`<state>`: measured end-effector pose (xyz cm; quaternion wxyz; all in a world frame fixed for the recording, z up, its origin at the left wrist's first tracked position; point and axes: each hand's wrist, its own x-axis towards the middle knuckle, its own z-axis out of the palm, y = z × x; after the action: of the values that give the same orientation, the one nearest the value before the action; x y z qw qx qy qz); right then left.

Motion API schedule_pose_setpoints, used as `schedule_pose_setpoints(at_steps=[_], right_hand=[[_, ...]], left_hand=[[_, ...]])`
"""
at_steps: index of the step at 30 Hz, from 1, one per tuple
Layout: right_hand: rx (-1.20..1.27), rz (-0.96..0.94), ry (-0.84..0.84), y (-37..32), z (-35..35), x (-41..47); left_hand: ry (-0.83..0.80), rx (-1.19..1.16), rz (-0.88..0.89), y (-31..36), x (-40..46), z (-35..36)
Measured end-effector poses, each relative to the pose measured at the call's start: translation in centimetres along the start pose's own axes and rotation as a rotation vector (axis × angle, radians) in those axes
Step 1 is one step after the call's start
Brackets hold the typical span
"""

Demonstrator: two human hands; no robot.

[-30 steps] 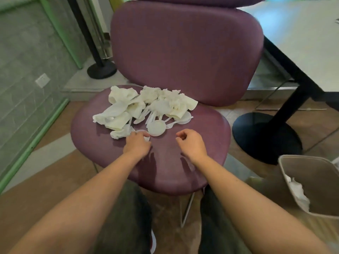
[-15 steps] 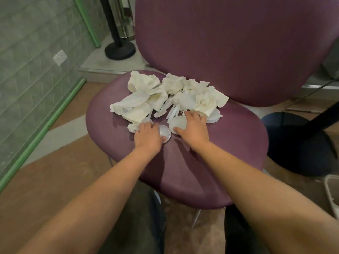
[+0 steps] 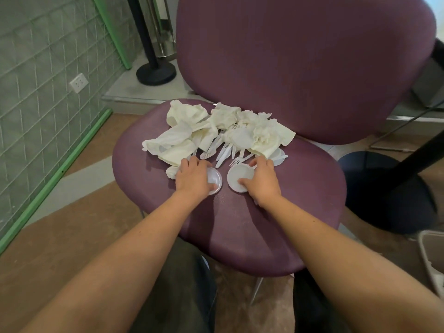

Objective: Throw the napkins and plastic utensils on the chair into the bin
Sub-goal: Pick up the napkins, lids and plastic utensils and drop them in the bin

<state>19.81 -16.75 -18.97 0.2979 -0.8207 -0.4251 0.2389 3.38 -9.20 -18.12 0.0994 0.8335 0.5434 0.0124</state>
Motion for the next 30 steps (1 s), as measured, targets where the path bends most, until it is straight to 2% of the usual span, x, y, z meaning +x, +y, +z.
schedule_pose_setpoints(at_steps=[5, 9, 11, 15, 19, 24, 30], right_hand=[[0.245, 0.125, 0.028, 0.8, -1.3, -1.7], [0.340, 0.139, 0.086, 1.7, -3.4, -3.7], [0.392, 0.149, 0.141, 2.8, -5.1, -5.0], [0.453, 0.184, 0.297, 5.1, -9.0, -7.4], [0.511, 0.240, 0.455, 8.1, -13.7, -10.2], [0.496, 0.266, 0.579, 13.6, -18.4, -13.6], [0.492, 0.398, 0.708, 20.8, -22.7, -16.9]], left_hand=[[0.119, -0.053, 0.032, 0.7, -1.6, -0.9], [0.074, -0.177, 0.003, 2.1, -2.7, -2.0], [0.041, -0.301, -0.032, 3.9, -3.4, -2.3], [-0.016, -0.695, -0.066, 9.2, -4.4, -2.4], [-0.089, -0.850, 0.110, 16.1, -5.7, -1.9], [-0.208, -0.835, 0.299, 24.9, -7.6, 0.2], [-0.358, -0.797, 0.421, 34.8, -10.4, 3.7]])
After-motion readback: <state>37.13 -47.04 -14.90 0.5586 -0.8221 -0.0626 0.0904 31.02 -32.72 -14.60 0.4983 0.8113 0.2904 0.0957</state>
